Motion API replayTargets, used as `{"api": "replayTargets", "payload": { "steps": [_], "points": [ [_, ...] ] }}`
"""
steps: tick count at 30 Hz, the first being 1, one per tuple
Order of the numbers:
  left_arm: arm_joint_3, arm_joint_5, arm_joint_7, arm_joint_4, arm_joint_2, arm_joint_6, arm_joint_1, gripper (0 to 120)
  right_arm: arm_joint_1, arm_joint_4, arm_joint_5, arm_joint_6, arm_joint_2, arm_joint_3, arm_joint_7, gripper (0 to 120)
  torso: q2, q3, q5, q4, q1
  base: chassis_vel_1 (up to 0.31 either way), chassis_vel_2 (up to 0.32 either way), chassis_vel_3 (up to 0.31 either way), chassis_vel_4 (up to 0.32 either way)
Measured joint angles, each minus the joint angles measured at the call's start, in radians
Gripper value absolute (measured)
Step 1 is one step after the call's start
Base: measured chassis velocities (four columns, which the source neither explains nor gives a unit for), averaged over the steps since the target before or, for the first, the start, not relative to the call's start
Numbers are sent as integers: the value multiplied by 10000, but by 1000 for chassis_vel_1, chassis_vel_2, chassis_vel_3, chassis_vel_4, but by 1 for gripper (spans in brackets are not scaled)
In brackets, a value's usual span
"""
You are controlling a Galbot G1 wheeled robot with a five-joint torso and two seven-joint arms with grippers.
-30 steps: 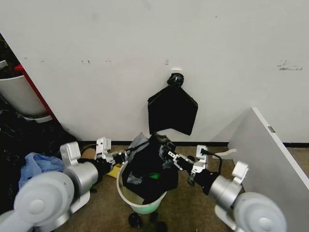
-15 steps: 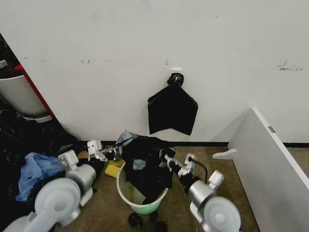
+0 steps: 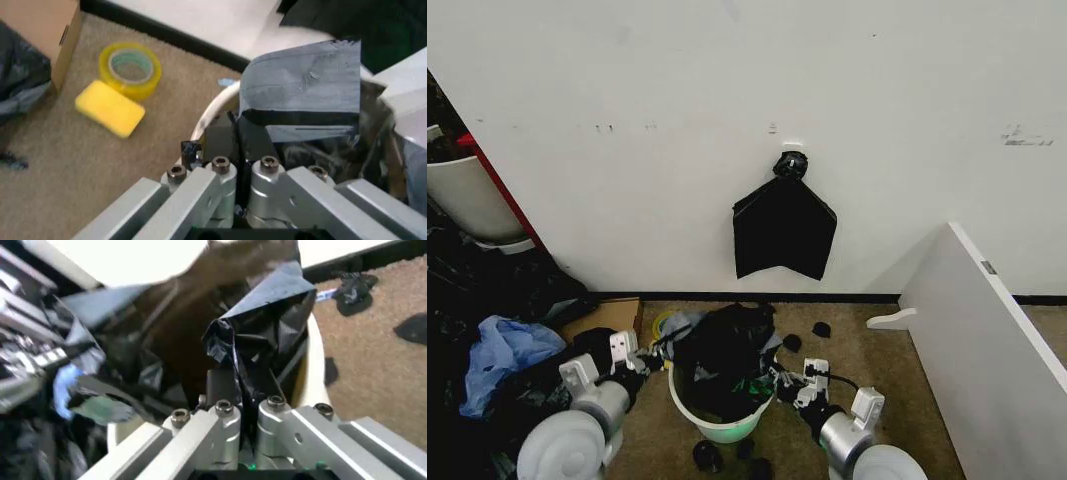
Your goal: Place the garbage bag over the trash bin.
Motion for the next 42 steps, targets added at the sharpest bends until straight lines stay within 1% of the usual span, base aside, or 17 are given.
{"api": "replayTargets", "payload": {
  "steps": [1,4,7,8,10,12,15,16,19,22,25,28,29,34,40,42],
  "points": [
    [0,0,0,0,0,0,0,0,0,0,0,0,0,0,0,0,0,0,0,0,0,0,0,0,0],
    [-86,144,-109,-273,170,65,507,0,-130,70,-513,-95,-468,-219,80,0,0,0,0,0,0,0,0,0,0],
    [-237,332,-213,-562,408,216,1163,0,-374,527,-783,-626,-988,-238,304,0,0,-1,-2,1,0,0,0,0,0],
    [-237,332,-213,-562,408,216,1163,0,-374,527,-783,-626,-988,-238,304,0,0,-1,-2,1,0,0,0,0,0],
    [-319,587,-237,-618,621,270,1639,0,-561,795,-846,-1136,-1414,-220,422,0,1,-1,-2,1,0,0,0,0,0],
    [-346,720,-239,-512,710,273,1831,0,-597,796,-863,-1404,-1581,-239,440,0,1,-1,-2,1,0,0,0,0,0],
    [-344,806,-234,-187,711,265,1860,0,-456,483,-865,-1712,-1442,-488,587,0,0,0,-2,0,0,0,0,0,0],
    [-344,806,-234,-187,711,265,1860,0,-456,483,-865,-1712,-1442,-488,587,0,0,0,-2,0,0,0,0,0,0],
    [-353,701,-324,-127,729,387,1869,0,-370,325,-910,-2145,-1274,-801,875,0,0,0,-2,1,0,0,0,0,0],
    [-383,739,-290,-168,853,436,2027,0,-402,298,-1146,-2368,-1396,-1040,894,0,1,0,-2,0,0,0,0,0,0],
    [-296,860,-231,-52,859,434,2005,0,-240,63,-1223,-2364,-1344,-1165,901,0,1,0,-2,0,0,0,0,0,0],
    [-38,1072,-200,410,794,413,1735,0,180,-515,-1424,-2233,-1028,-1345,917,0,0,1,-3,3,0,0,0,0,0],
    [-38,1072,-200,410,794,413,1735,0,180,-515,-1424,-2233,-1028,-1345,917,0,0,1,-3,3,0,0,0,0,0],
    [473,1634,-197,1331,704,236,898,0,457,-1165,-2053,-1940,-659,-1563,946,0,0,1,-2,0,0,0,0,0,0],
    [660,1687,-256,1476,437,185,448,0,405,-1186,-2210,-1748,-550,-1453,1014,0,0,1,-2,0,0,0,0,0,0],
    [630,1717,-348,1388,424,259,517,0,292,-1114,-2351,-1704,-653,-1373,981,8,0,1,-3,0,0,0,0,0,0]
  ]
}}
